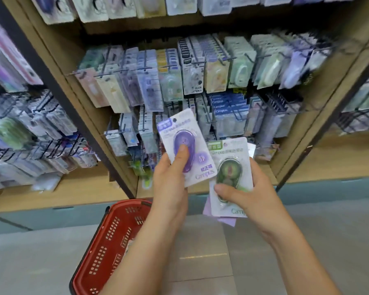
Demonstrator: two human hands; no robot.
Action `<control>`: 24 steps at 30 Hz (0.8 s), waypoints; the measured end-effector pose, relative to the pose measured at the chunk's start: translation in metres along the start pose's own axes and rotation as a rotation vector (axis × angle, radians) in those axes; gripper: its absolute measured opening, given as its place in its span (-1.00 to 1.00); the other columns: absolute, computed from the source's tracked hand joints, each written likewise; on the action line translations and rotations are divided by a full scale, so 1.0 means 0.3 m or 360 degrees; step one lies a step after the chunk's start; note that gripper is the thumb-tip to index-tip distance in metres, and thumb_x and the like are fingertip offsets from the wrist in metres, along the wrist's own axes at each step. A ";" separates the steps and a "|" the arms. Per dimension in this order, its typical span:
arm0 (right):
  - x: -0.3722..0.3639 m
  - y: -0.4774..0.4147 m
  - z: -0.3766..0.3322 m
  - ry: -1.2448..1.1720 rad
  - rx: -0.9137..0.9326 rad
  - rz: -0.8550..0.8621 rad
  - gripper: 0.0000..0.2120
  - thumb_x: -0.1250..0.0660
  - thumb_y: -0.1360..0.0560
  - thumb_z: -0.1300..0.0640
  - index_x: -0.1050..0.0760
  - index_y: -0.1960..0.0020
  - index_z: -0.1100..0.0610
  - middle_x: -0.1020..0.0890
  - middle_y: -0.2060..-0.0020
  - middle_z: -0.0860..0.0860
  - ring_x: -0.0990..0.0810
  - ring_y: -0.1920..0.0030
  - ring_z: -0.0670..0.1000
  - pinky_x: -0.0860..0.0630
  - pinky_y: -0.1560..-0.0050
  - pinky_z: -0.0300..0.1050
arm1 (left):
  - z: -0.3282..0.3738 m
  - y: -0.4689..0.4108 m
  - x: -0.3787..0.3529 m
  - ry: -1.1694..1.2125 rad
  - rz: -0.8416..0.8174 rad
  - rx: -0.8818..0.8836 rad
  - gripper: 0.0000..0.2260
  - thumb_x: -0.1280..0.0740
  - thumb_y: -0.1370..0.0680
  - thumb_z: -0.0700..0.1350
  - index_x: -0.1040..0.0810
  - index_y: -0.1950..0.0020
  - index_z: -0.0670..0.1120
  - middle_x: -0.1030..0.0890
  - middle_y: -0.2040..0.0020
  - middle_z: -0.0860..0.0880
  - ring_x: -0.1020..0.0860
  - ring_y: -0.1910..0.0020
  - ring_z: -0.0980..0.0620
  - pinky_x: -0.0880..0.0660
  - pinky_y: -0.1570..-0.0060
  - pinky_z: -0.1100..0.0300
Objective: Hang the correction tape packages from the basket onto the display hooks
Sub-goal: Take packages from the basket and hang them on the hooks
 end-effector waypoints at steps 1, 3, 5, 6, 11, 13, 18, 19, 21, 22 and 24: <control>0.053 0.009 -0.022 -0.0015 0.0031 0.0070 -0.56 -0.48 -0.37 0.45 -0.51 -0.12 0.08 -0.71 0.09 0.01 -0.68 0.11 -0.03 -0.59 0.19 -0.21 | 0.014 -0.005 -0.020 -0.0066 0.0020 -0.0094 -0.71 -0.35 -0.59 -0.17 -0.50 -0.31 -0.13 -0.67 -0.13 -0.11 -0.64 -0.04 -0.06 -0.59 0.01 0.03; 0.155 0.027 -0.070 -0.0067 0.0099 0.0151 -0.53 -0.53 -0.35 0.41 -0.50 -0.13 0.04 -0.70 0.06 0.02 -0.68 0.09 -0.02 -0.59 0.20 -0.22 | 0.038 -0.001 -0.070 -0.0283 -0.0030 -0.0312 -0.51 -0.39 -0.56 -0.16 -0.35 -0.44 0.11 -0.61 -0.27 -0.07 -0.60 -0.18 -0.05 -0.55 -0.09 0.00; 0.239 0.045 -0.120 -0.0094 0.0177 0.0177 -0.47 -0.57 -0.28 0.31 -0.49 -0.15 -0.01 -0.69 0.04 0.01 -0.68 0.07 -0.03 -0.58 0.18 -0.22 | 0.052 0.025 -0.147 -0.0603 -0.0190 -0.0522 -0.50 -0.36 -0.58 -0.17 -0.35 -0.38 0.31 -0.53 -0.36 0.06 -0.54 -0.24 0.13 -0.49 -0.18 0.19; 0.278 0.052 -0.144 -0.0097 0.0222 0.0187 -0.47 -0.55 -0.27 0.26 -0.49 -0.17 -0.03 -0.69 0.04 0.00 -0.68 0.07 -0.04 -0.58 0.18 -0.21 | 0.054 0.045 -0.196 -0.0736 -0.0288 -0.0590 -0.56 -0.33 -0.60 -0.22 -0.45 -0.30 0.30 -0.53 -0.32 0.15 -0.52 -0.21 0.24 -0.43 -0.15 0.36; 0.408 0.075 -0.264 -0.0180 0.0418 0.0192 -0.40 -0.59 -0.28 0.27 -0.46 -0.22 -0.02 -0.70 0.01 -0.04 -0.69 0.02 -0.05 -0.61 0.16 -0.17 | 0.047 0.117 -0.405 -0.0820 -0.0482 -0.0577 -0.63 -0.24 -0.60 -0.35 -0.67 0.01 0.11 -0.56 -0.10 0.05 -0.53 0.01 0.40 -0.38 0.06 0.55; 0.444 0.076 -0.314 -0.0208 0.0512 0.0216 -0.41 -0.54 -0.25 0.25 -0.44 -0.21 -0.03 -0.70 0.05 -0.10 -0.69 0.05 -0.09 -0.60 0.18 -0.21 | 0.057 0.121 -0.467 -0.0629 -0.0577 -0.0535 -0.66 -0.23 -0.61 -0.35 -0.65 -0.07 0.07 -0.61 -0.16 0.07 -0.58 0.01 0.35 -0.47 0.07 0.47; 0.525 0.026 -0.352 -0.0329 0.0615 0.0249 -0.15 -0.55 -0.27 0.34 -0.30 -0.44 -0.07 -0.62 -0.23 -0.05 -0.64 -0.18 0.01 -0.64 0.00 -0.03 | 0.052 0.104 -0.561 -0.0547 -0.0765 -0.0550 -0.50 -0.31 -0.57 -0.38 -0.52 -0.27 0.21 -0.60 -0.28 0.01 -0.60 -0.18 0.07 -0.56 -0.05 0.26; 0.538 0.009 -0.340 -0.0376 0.0591 0.0251 -0.10 -0.56 -0.28 0.36 -0.25 -0.48 -0.06 -0.58 -0.30 0.01 -0.61 -0.24 0.07 -0.63 -0.06 0.08 | 0.041 0.096 -0.575 -0.0550 -0.0779 -0.0550 -0.45 -0.32 -0.55 -0.40 -0.49 -0.29 0.23 -0.56 -0.33 -0.01 -0.59 -0.20 0.05 -0.56 -0.07 0.23; 0.560 -0.028 -0.311 -0.0476 0.0511 0.0274 -0.10 -0.55 -0.28 0.36 -0.24 -0.50 -0.02 -0.55 -0.32 0.09 -0.59 -0.26 0.15 -0.62 -0.06 0.15 | 0.012 0.070 -0.600 -0.0545 -0.0759 -0.0485 -0.43 -0.34 -0.53 -0.42 -0.50 -0.30 0.20 -0.56 -0.32 0.05 -0.59 -0.20 0.08 -0.56 -0.06 0.23; 0.570 -0.042 -0.298 -0.0522 0.0463 0.0295 -0.15 -0.54 -0.28 0.36 -0.29 -0.47 0.03 -0.59 -0.27 0.10 -0.62 -0.21 0.15 -0.64 0.00 0.12 | -0.002 0.056 -0.614 -0.0548 -0.0732 -0.0442 -0.45 -0.34 -0.51 -0.43 -0.53 -0.28 0.18 -0.57 -0.29 0.09 -0.59 -0.21 0.09 -0.57 -0.09 0.21; 0.593 -0.071 -0.273 -0.0569 0.0364 0.0339 -0.28 -0.55 -0.25 0.37 -0.41 -0.35 0.12 -0.68 -0.09 0.08 -0.69 -0.04 0.09 -0.64 0.11 0.00 | -0.033 0.023 -0.641 -0.0549 -0.0725 -0.0382 -0.45 -0.32 -0.49 -0.45 -0.59 -0.21 0.18 -0.61 -0.26 0.09 -0.58 -0.23 0.02 -0.55 -0.20 0.10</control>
Point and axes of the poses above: each hand's wrist, its own y-axis away from the middle knuckle, its own x-axis out of the back of the hand, z = x × y, the point moved 1 cm from there along -y, towards the middle knuckle
